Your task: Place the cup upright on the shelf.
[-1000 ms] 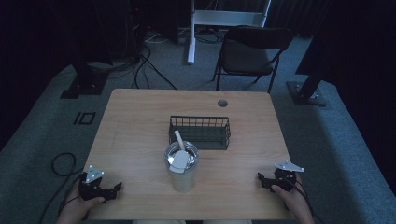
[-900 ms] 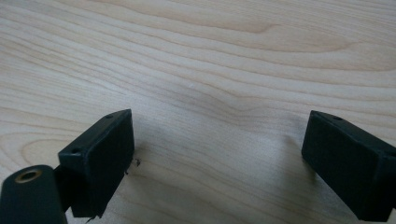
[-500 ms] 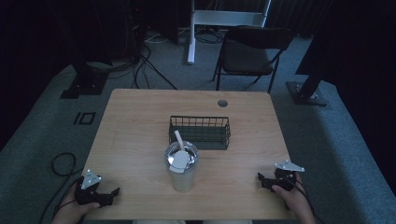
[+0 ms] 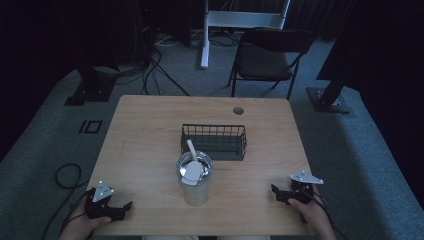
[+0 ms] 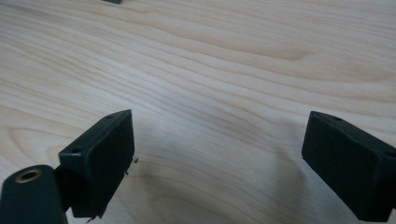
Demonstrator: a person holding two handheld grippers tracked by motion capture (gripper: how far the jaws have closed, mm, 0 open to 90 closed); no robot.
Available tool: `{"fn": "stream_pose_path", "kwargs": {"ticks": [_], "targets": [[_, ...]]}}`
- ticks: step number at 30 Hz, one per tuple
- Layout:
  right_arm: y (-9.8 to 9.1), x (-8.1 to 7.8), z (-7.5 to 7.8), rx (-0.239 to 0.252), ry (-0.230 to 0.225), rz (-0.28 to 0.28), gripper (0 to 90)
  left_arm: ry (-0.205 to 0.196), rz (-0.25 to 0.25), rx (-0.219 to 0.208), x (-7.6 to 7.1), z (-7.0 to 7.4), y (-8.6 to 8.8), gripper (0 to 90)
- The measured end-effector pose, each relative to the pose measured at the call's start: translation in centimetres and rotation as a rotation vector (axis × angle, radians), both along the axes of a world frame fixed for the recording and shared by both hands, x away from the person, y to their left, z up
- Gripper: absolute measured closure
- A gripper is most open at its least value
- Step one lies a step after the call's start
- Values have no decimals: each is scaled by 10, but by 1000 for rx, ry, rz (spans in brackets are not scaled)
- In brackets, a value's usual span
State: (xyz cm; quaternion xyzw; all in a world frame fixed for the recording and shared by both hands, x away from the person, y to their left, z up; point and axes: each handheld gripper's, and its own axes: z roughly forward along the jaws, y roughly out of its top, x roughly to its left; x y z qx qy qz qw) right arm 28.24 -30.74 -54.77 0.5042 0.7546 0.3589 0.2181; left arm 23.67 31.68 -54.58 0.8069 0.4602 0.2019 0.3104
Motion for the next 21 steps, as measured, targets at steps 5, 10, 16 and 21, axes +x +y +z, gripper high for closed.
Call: {"fn": "stream_pose_path", "kwargs": {"ticks": [5,10,16,21], "targets": [[11,0,4,1,-24,43,92,-16,-19,6,2,1,-8,24],[25,-1,10,16,-53,92,92,-24,-29,-8,5,1,-13,25],[49,0,19,47,-68,161,92,-52,-54,-34,6,3,-22,25],[70,2,21,71,-80,233,92,-60,-90,-48,7,2,-29,25]]}}
